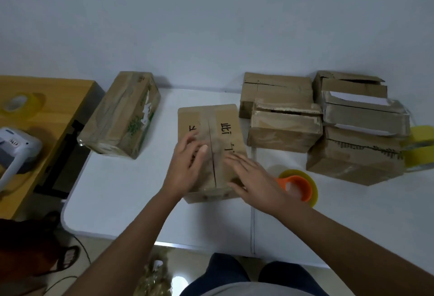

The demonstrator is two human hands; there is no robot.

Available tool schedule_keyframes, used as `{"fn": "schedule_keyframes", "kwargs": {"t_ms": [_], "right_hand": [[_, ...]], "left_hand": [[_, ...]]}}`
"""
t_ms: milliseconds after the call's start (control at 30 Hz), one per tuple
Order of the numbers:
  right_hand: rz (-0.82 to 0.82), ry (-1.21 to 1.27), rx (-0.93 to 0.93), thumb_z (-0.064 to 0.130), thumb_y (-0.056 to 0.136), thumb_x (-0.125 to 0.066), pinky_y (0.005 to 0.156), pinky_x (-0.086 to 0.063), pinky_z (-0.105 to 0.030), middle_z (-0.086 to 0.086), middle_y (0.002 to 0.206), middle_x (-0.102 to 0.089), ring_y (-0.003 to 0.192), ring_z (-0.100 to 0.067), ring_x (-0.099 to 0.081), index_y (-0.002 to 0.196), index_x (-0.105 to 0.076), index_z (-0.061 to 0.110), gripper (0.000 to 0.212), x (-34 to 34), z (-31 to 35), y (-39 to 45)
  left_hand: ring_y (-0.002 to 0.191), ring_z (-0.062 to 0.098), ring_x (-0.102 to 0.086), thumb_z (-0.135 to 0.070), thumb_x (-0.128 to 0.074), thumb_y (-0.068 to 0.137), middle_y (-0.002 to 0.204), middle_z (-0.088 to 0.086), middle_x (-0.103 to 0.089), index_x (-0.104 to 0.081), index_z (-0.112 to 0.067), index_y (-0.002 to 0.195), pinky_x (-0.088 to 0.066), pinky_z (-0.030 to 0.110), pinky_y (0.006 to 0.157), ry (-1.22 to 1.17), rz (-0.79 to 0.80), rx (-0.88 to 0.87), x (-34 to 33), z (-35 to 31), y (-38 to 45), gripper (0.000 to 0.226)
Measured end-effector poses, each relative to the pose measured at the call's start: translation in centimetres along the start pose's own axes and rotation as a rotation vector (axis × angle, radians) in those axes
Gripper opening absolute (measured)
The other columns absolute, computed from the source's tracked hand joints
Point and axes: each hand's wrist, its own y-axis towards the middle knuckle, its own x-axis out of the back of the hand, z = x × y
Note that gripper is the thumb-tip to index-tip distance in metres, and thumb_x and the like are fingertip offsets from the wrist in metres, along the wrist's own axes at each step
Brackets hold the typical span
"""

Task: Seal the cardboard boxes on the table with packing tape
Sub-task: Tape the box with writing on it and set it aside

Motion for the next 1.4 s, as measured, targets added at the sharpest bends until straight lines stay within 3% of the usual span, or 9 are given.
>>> {"fn": "schedule_keyframes", "kwargs": {"t_ms": [67, 133, 233, 367, 433, 600, 800, 1033, 1400], "right_hand": [[0.078, -0.051, 0.050, 0.047, 0.099, -0.045, 0.119, 0.001, -0.032, 0.005, 0.163, -0.014, 0.151, -0.014, -0.003, 0.155, -0.020, 0.023, 0.066, -0.9, 0.9, 1.2], [0.122, -0.054, 0.060, 0.054, 0.097, -0.045, 0.119, 0.006, -0.036, 0.007, 0.164, -0.008, 0.151, -0.015, 0.004, 0.156, -0.017, 0.025, 0.072, -1.7, 1.8, 2.5], [0.145, -0.109, 0.062, 0.067, 0.092, -0.041, 0.122, 0.005, -0.044, 0.010, 0.164, 0.000, 0.151, -0.018, 0.007, 0.156, -0.011, 0.031, 0.080, -3.2, 2.5, 4.2], [0.153, -0.332, 0.064, 0.071, 0.091, -0.024, 0.119, -0.014, -0.055, 0.000, 0.165, -0.009, 0.151, -0.031, -0.008, 0.157, -0.015, 0.024, 0.081, -5.3, 2.8, 4.2], [0.110, -0.375, 0.048, 0.068, 0.093, -0.019, 0.118, -0.018, -0.056, -0.003, 0.164, -0.013, 0.149, -0.033, -0.015, 0.156, -0.017, 0.022, 0.078, -5.6, 2.9, 3.6], [0.069, -0.360, 0.010, 0.075, 0.092, -0.025, 0.119, -0.015, -0.055, 0.001, 0.164, -0.012, 0.150, -0.031, -0.011, 0.156, -0.020, 0.025, 0.081, -6.0, 3.0, 2.7], [0.010, -0.439, -0.076, 0.075, 0.085, -0.037, 0.108, -0.027, -0.063, -0.012, 0.145, -0.043, 0.132, -0.044, -0.038, 0.144, -0.043, 0.014, 0.085, -6.5, 5.3, 4.0], [-0.030, -0.475, -0.093, 0.076, 0.080, -0.047, 0.107, -0.027, -0.065, -0.012, 0.139, -0.047, 0.128, -0.045, -0.040, 0.143, -0.045, 0.014, 0.088, -7.1, 5.2, 4.2], [-0.038, -0.447, -0.102, 0.076, 0.081, -0.033, 0.109, -0.025, -0.064, -0.010, 0.144, -0.044, 0.132, -0.043, -0.037, 0.144, -0.043, 0.017, 0.087, -7.1, 5.1, 4.1]], "left_hand": [[0.116, -0.011, -0.048, -0.043, -0.043, 0.103, 0.136, -0.016, -0.050, -0.067, -0.028, 0.119, -0.042, 0.020, 0.097, -0.185, -0.186, 0.266, 1.7, 1.1, -1.8, 0.032], [0.117, -0.001, -0.054, -0.042, -0.043, 0.104, 0.126, -0.013, -0.060, -0.067, -0.035, 0.110, -0.043, 0.024, 0.096, -0.380, -0.294, 0.506, 2.4, 2.7, -4.0, 0.026], [0.121, 0.017, -0.058, -0.040, -0.039, 0.106, 0.122, -0.004, -0.067, -0.067, -0.027, 0.107, -0.042, 0.033, 0.099, -0.662, -0.304, 0.765, 2.1, 5.1, -7.3, 0.030], [0.113, 0.017, -0.064, -0.046, -0.039, 0.105, 0.109, 0.002, -0.074, -0.068, -0.014, 0.111, -0.044, 0.035, 0.097, -0.970, -0.239, 0.873, 1.2, 5.6, -9.8, 0.044], [0.106, 0.016, -0.067, -0.046, -0.043, 0.103, 0.101, 0.003, -0.075, -0.069, -0.012, 0.110, -0.045, 0.035, 0.098, -1.050, -0.229, 0.896, 1.3, 5.3, -10.0, 0.043], [0.088, 0.016, -0.065, -0.032, -0.057, 0.099, 0.088, 0.003, -0.070, -0.073, -0.011, 0.096, -0.049, 0.032, 0.089, -1.026, -0.233, 0.819, 1.6, 5.4, -10.4, 0.026], [0.085, 0.015, -0.066, -0.020, -0.066, 0.094, 0.087, 0.003, -0.071, -0.070, -0.008, 0.091, -0.052, 0.028, 0.089, -0.948, -0.309, 0.772, 1.4, 5.1, -10.5, 0.013], [0.081, 0.011, -0.067, -0.019, -0.064, 0.096, 0.084, -0.001, -0.072, -0.070, -0.004, 0.097, -0.052, 0.023, 0.085, -0.858, -0.414, 0.771, 0.0, 5.2, -10.0, 0.016], [0.084, 0.006, -0.061, -0.026, -0.061, 0.098, 0.102, 0.003, -0.066, -0.067, -0.017, 0.097, -0.046, 0.019, 0.079, -0.667, -0.457, 0.689, -2.7, 5.2, -8.9, 0.010]]}}
